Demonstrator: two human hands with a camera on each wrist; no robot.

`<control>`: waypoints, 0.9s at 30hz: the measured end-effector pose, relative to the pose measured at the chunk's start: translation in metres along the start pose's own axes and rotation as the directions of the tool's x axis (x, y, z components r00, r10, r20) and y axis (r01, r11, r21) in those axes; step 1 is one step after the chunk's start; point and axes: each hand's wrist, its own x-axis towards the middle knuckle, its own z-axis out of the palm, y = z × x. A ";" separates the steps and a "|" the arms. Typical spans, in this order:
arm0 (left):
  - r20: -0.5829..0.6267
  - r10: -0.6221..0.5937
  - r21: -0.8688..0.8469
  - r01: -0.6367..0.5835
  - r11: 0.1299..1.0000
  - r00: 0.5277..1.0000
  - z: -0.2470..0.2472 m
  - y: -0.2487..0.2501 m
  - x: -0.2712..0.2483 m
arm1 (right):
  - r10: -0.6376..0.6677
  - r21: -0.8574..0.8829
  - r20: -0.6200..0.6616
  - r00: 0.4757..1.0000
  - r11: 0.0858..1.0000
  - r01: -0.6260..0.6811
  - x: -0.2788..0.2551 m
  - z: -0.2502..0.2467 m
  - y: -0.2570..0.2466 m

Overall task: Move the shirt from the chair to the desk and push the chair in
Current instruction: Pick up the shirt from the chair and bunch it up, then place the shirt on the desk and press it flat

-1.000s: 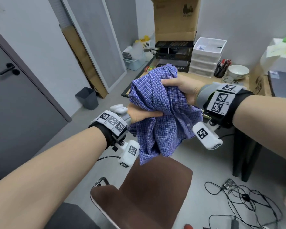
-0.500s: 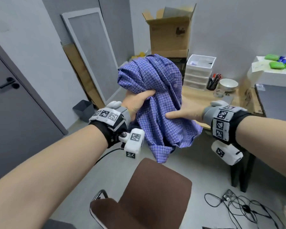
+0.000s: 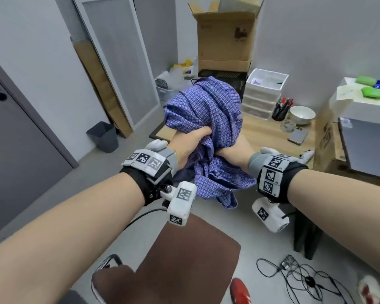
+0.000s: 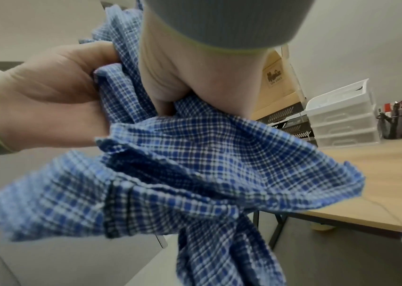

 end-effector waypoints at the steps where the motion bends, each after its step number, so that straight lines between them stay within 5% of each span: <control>1: -0.021 -0.026 0.002 0.026 1.000 0.999 0.001 -0.008 0.012 | 0.015 -0.026 0.004 1.000 1.000 -0.015 0.015 -0.005 0.014; 10: -0.274 -0.139 0.021 0.151 0.988 0.952 0.040 -0.085 0.148 | 0.088 -0.340 0.170 0.982 0.940 -0.025 0.148 -0.072 0.163; 18: -0.272 -0.255 0.144 0.301 0.943 0.928 0.099 -0.125 0.272 | 0.191 -0.359 0.101 0.976 0.922 -0.143 0.236 -0.118 0.253; 27: -0.294 -0.313 0.205 0.379 0.902 0.903 0.129 -0.176 0.373 | 0.129 -0.614 0.111 0.985 0.789 -0.034 0.312 -0.125 0.329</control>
